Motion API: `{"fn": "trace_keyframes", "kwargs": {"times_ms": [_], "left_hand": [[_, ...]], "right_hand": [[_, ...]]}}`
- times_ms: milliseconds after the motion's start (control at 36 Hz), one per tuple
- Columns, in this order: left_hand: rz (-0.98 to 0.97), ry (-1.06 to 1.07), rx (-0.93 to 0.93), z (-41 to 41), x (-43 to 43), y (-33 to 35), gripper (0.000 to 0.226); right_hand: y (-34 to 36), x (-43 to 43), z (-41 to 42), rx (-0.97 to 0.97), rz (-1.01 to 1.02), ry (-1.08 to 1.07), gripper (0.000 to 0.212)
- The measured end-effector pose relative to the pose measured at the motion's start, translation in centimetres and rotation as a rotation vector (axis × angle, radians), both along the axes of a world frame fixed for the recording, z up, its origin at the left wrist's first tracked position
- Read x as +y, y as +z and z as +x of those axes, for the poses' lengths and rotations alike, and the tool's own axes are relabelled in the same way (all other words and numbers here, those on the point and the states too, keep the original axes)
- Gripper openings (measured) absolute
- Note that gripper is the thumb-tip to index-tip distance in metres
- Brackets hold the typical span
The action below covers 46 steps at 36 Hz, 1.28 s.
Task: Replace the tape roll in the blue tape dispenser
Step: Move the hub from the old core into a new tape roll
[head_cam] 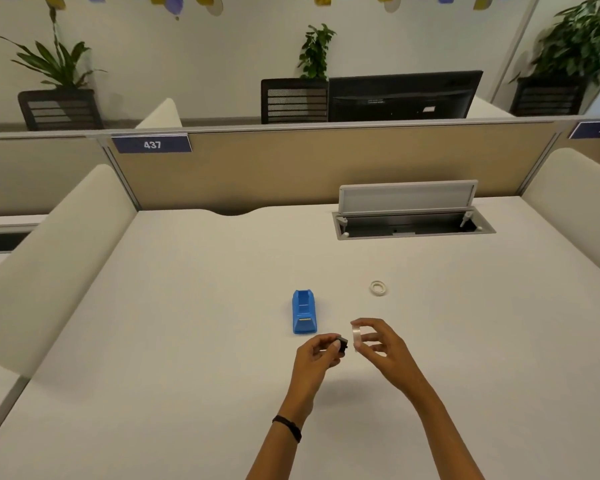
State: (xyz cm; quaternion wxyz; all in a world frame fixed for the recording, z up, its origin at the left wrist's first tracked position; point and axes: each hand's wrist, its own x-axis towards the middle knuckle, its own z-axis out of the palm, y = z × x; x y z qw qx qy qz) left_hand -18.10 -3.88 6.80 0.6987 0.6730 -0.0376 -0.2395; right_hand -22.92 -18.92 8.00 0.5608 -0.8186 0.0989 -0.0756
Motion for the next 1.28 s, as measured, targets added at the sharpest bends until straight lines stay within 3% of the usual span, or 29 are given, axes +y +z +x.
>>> {"fn": "trace_keyframes", "kwargs": {"times_ms": [222,861,1056,1278], "left_hand": [[-0.029,0.045,0.013,0.1,-0.3,0.3,0.011],[0.003,0.134,0.051,1.6,-0.1,0.4,0.026],[-0.023,0.138,0.159,2.2,0.2,0.5,0.023],[-0.171,0.144,0.441,2.3,0.4,1.5,0.014]], "right_hand": [[0.4,1.1,0.7,-0.041,0.015,-0.01,0.024],[0.5,1.7,2.3,-0.054,-0.031,0.031,0.043],[0.6,1.7,2.7,-0.049,-0.09,0.098,0.045],[1.7,1.8,3.2,-0.081,-0.138,0.15,0.044]]}}
